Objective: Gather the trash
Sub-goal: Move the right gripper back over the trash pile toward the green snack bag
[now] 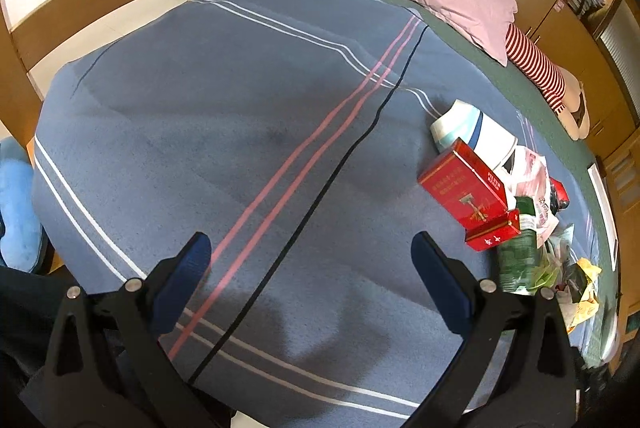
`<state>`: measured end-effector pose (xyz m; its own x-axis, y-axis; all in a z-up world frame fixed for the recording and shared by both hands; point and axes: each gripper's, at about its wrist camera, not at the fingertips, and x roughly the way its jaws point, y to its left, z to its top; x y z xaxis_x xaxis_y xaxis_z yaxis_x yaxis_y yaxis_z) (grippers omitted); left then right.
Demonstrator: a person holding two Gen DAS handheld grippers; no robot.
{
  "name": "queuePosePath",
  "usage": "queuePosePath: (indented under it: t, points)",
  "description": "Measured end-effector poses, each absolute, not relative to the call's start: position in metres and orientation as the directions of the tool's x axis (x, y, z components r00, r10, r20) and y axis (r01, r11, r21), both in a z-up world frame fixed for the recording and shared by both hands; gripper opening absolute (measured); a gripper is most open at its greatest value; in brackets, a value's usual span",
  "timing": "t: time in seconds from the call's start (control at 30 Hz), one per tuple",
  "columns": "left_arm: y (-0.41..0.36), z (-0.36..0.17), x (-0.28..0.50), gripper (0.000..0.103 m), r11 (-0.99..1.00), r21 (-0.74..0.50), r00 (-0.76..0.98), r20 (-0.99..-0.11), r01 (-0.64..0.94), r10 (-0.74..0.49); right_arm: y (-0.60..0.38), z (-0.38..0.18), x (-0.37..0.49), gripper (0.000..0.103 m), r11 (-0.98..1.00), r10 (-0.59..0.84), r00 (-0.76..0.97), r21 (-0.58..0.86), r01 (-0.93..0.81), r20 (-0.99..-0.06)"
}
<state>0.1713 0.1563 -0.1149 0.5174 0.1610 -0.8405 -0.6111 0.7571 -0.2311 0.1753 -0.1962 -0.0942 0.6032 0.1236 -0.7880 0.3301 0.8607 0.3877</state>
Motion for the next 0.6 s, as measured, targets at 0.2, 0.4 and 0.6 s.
queuePosePath:
  t: [0.2, 0.4, 0.6]
  points:
    - [0.156, -0.115, 0.171, 0.1, 0.761, -0.224, 0.518, -0.839, -0.609, 0.168, -0.188, -0.099, 0.171, 0.059, 0.853, 0.137, 0.572, 0.39, 0.347, -0.809]
    - [0.154, -0.115, 0.172, 0.1, 0.769, -0.217, 0.516, -0.84, -0.602, 0.167, -0.18, -0.097, 0.163, 0.059, 0.867, 0.122, 0.573, 0.368, 0.335, -0.81]
    - [0.155, -0.116, 0.172, 0.1, 0.767, -0.22, 0.514, -0.842, -0.603, 0.163, -0.181, -0.097, 0.16, 0.06, 0.866, 0.113, 0.572, 0.363, 0.343, -0.812]
